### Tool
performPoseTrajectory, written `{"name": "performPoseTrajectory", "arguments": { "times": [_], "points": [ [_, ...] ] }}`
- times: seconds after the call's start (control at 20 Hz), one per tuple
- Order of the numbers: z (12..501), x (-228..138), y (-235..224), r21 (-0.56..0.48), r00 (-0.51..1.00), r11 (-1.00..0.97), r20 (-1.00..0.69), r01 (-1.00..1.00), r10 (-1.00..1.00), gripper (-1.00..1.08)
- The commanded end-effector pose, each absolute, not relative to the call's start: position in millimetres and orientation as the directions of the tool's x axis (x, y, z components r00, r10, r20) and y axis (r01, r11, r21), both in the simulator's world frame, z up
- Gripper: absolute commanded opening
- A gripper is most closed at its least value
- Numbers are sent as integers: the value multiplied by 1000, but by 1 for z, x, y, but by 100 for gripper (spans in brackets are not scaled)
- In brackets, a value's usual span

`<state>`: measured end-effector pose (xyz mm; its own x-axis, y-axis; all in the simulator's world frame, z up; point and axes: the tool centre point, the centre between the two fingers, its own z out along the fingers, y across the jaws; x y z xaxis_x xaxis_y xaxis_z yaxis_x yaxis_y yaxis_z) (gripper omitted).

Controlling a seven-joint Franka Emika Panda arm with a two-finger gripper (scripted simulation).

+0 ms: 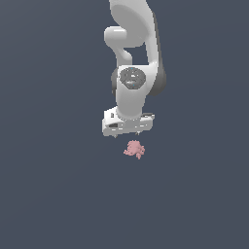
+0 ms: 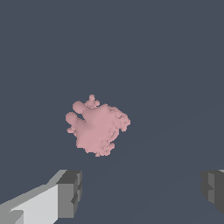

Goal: Pick up the object and move it to a goal position.

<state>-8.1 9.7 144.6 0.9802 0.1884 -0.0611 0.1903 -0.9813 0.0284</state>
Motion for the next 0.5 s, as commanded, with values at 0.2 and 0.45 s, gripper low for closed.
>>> {"name": "performPoseTrajectory", "arguments": {
  "times": [0.2, 0.45],
  "points": [
    [132, -6, 16, 20, 935, -936, -57, 353, 351, 100],
    [121, -4, 22, 13, 872, -873, -51, 488, 487, 100]
  ]
}}
